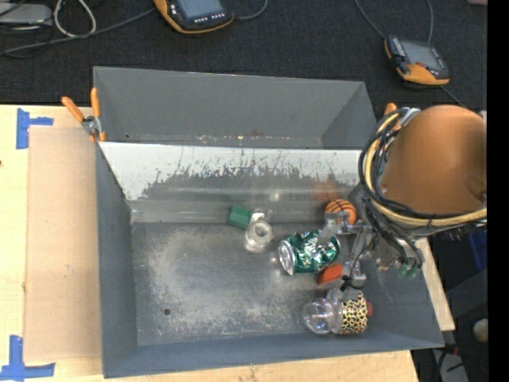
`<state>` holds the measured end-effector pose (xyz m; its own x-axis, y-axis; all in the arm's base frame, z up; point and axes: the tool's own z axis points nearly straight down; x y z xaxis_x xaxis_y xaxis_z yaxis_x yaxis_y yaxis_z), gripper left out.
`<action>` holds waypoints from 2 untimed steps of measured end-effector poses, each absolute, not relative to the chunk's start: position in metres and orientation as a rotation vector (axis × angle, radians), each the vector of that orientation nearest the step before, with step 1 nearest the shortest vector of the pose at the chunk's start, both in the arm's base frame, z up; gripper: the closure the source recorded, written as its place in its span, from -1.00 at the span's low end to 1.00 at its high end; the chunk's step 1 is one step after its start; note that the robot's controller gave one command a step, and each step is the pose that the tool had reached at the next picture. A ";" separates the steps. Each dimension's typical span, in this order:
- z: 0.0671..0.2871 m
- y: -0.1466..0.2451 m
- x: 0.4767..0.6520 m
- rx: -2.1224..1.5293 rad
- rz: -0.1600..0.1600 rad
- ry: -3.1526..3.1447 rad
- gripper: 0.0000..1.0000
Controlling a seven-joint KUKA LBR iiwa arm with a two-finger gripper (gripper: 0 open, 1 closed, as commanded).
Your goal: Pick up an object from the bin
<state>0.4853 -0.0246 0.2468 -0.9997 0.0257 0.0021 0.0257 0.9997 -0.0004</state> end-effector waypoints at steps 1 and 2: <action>0.291 -0.026 0.502 -0.115 0.000 -3.142 -1.00; 0.225 -0.057 0.523 0.245 0.001 -3.132 -1.00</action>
Offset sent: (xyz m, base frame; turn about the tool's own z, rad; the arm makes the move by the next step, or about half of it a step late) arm 0.0535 -0.0577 -0.0719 -0.3151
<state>0.5232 -0.0566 0.2250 -0.9879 -0.1554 -0.0003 -0.1554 0.9879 -0.0008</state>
